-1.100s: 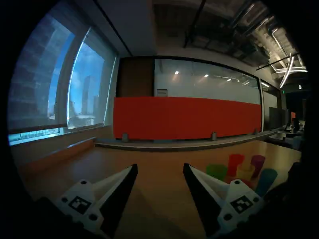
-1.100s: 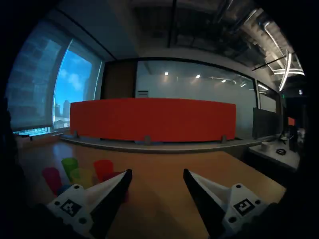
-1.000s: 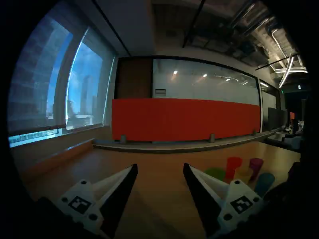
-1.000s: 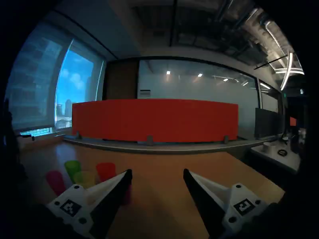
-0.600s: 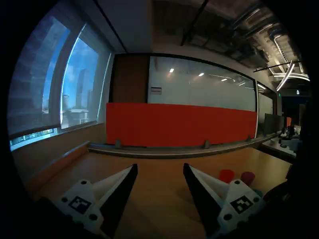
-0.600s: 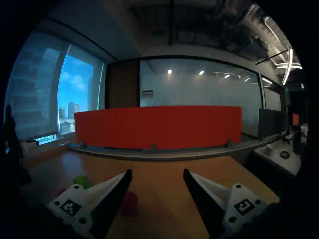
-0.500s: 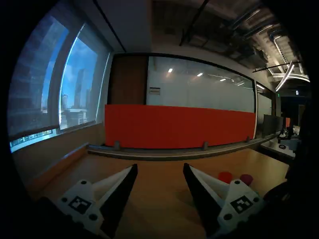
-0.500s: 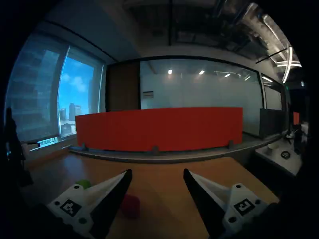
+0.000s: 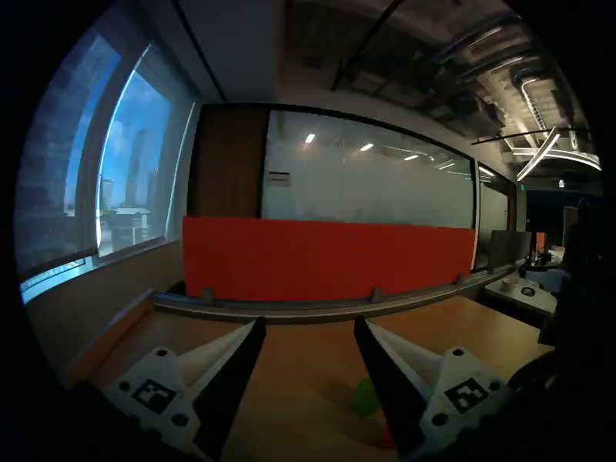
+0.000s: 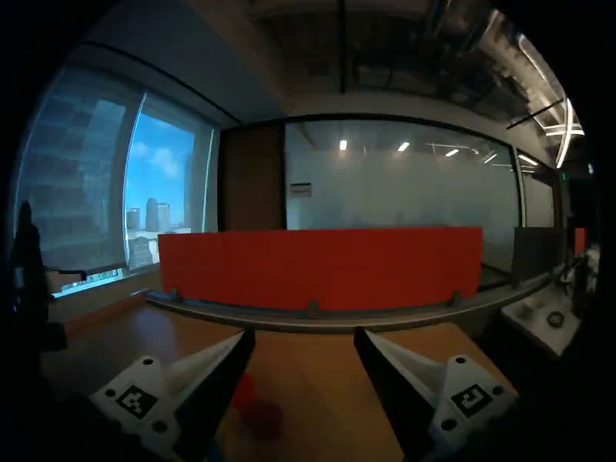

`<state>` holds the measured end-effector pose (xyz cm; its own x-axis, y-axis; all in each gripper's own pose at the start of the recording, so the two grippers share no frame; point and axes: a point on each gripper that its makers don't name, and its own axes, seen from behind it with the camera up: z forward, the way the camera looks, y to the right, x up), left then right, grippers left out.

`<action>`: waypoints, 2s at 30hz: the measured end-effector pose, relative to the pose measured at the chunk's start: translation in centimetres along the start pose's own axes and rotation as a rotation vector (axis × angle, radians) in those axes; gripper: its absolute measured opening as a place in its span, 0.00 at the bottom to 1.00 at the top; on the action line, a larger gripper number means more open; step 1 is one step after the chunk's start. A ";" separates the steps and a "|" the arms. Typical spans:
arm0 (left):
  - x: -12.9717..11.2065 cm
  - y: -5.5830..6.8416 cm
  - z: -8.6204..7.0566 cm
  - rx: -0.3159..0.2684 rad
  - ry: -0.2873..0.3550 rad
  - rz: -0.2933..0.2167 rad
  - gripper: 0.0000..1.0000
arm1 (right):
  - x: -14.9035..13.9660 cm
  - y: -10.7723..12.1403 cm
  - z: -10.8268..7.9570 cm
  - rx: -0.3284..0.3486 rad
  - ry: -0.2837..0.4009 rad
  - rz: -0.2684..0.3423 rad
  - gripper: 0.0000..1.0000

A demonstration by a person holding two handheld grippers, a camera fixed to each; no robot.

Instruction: Pour water

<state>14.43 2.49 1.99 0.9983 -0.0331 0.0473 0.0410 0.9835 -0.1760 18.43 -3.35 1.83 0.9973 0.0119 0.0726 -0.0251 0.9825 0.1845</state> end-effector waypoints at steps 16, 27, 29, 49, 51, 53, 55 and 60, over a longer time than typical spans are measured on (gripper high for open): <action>0.0 4.6 0.4 -0.260 -0.011 0.013 0.84 | 0.9 -6.0 -0.8 0.326 0.012 -0.025 0.99; 0.3 7.1 -0.2 -0.424 -0.014 -0.004 0.84 | 1.6 -9.9 -2.3 0.478 0.012 -0.037 0.99; 0.1 7.3 -0.3 -0.437 -0.023 0.003 0.84 | 1.7 -10.3 -2.5 0.493 0.008 -0.038 0.99; -3.2 7.9 -0.4 -0.509 -0.127 0.105 0.85 | -2.4 -12.3 -4.1 0.604 -0.137 -0.143 0.99; -3.4 7.8 -0.2 -0.505 -0.133 0.107 0.84 | -2.7 -12.3 -4.1 0.610 -0.144 -0.148 0.99; -3.5 7.6 0.1 -0.499 -0.136 0.108 0.84 | -3.0 -12.4 -4.1 0.616 -0.151 -0.146 0.99; -3.7 7.5 0.5 -0.489 -0.140 0.109 0.85 | -3.4 -12.4 -4.2 0.622 -0.161 -0.146 0.99; -4.7 7.3 1.2 -0.473 -0.160 0.114 0.84 | -4.8 -12.6 -4.2 0.637 -0.194 -0.153 0.99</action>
<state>9.97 10.06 1.64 0.9804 0.1337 0.1450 -0.0172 0.7902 -0.6126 14.25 -15.03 -4.94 0.9640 -0.2103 0.1628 0.0203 0.6688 0.7432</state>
